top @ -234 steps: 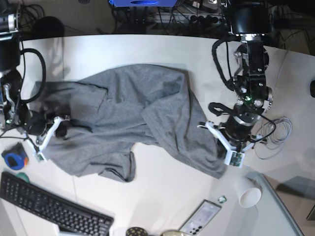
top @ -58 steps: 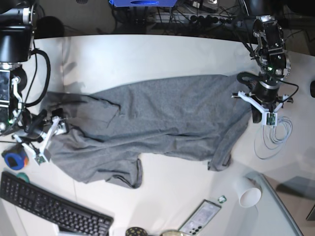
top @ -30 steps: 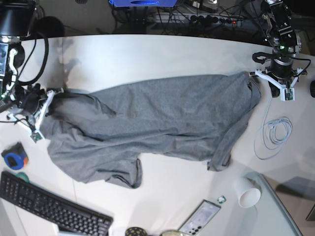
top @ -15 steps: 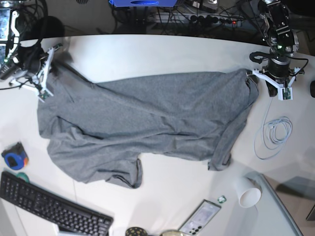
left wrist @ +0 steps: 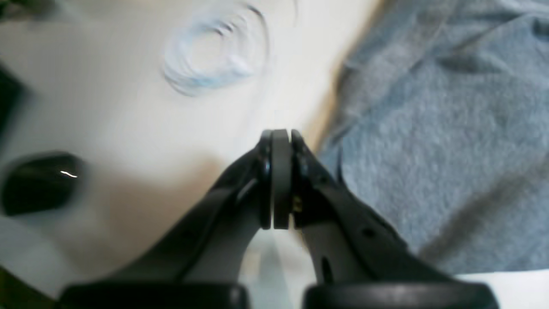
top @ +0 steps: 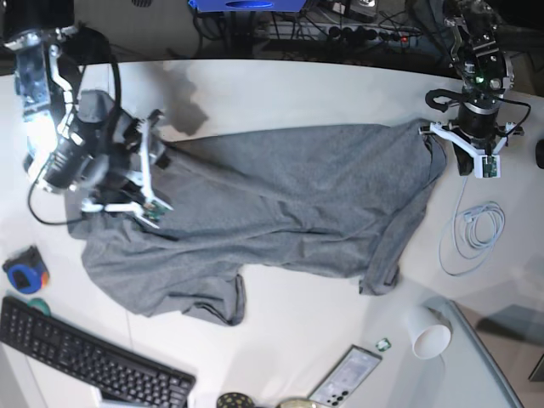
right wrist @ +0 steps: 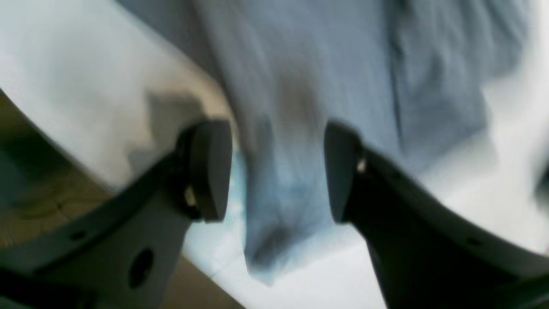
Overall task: Layout the t-shirt on the table in an organized manner, then fold the t-shirt properly
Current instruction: 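Release the shirt end with the right gripper and lift it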
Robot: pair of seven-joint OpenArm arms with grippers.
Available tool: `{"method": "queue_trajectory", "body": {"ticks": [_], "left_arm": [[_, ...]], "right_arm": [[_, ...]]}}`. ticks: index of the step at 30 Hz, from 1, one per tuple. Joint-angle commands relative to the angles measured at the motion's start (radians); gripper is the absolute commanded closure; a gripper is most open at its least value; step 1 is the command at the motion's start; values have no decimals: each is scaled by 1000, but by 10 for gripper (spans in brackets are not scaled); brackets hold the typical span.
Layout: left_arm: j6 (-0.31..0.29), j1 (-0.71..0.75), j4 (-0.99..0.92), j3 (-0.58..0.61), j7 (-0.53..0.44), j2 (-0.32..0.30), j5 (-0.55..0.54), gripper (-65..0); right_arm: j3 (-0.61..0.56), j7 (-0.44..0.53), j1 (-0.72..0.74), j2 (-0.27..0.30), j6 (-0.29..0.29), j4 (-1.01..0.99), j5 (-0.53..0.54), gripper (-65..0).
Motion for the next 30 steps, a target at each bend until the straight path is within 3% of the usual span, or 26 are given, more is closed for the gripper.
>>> {"method": "queue_trajectory", "body": {"ticks": [1, 6, 11, 15, 21, 27, 30], "left_arm": [[14, -17, -26, -11, -20, -18, -3, 0], [14, -46, -165, -16, -26, -66, -12, 0], [14, -40, -184, -22, -26, -96, -12, 0], [14, -40, -182, -114, -26, -93, -12, 0], [14, -29, -188, -197, -23, -95, -12, 0], [14, -3, -179, -204, -26, -98, -12, 0], [14, -4, -182, -201, -26, -98, -12, 0]], "right_arm": [[-23, 29, 31, -13, -6, -22, -2, -327], [-87, 80, 137, -86, -6, -198, -2, -327], [-112, 132, 212, -149, -6, -375, -2, -327], [-112, 173, 274, -188, -6, -513, -2, -327], [-112, 244, 335, -192, -6, -671, -2, -326], [-112, 250, 346, -194, -6, -731, 2, -320], [-112, 244, 344, -209, -6, -731, 3, -195]]}}
